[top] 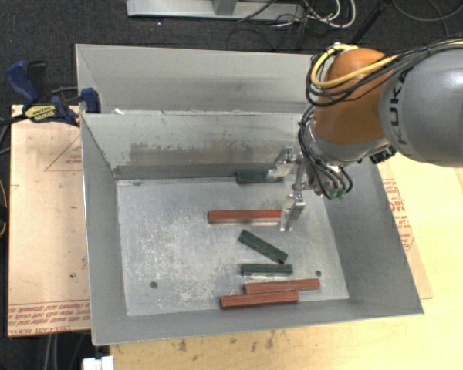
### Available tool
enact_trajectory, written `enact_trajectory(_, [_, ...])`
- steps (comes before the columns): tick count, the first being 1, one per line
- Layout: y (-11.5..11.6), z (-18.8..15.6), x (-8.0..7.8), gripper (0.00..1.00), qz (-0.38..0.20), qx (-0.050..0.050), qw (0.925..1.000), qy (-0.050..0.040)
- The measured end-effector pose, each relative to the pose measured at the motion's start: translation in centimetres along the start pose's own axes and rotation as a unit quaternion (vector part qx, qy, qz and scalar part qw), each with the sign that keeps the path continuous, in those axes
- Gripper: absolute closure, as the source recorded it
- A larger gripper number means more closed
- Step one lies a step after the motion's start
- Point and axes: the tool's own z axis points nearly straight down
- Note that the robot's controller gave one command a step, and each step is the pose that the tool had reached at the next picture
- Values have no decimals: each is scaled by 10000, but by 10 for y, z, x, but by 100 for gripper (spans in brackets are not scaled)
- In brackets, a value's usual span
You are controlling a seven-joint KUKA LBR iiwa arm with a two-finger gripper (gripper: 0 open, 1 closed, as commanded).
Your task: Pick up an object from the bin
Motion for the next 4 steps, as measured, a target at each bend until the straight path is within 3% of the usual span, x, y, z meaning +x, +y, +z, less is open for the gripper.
enact_trajectory(1, [56, -16, 15, 0, -61, -9, 10000, 13])
enact_trajectory(2, [63, 26, -14, 0, 376, -4, 9993, 11])
enact_trajectory(3, [62, 65, -4, 0, 473, -17, 9989, 36])
enact_trajectory(4, [63, 50, -1, 100, 835, -4, 9965, -7])
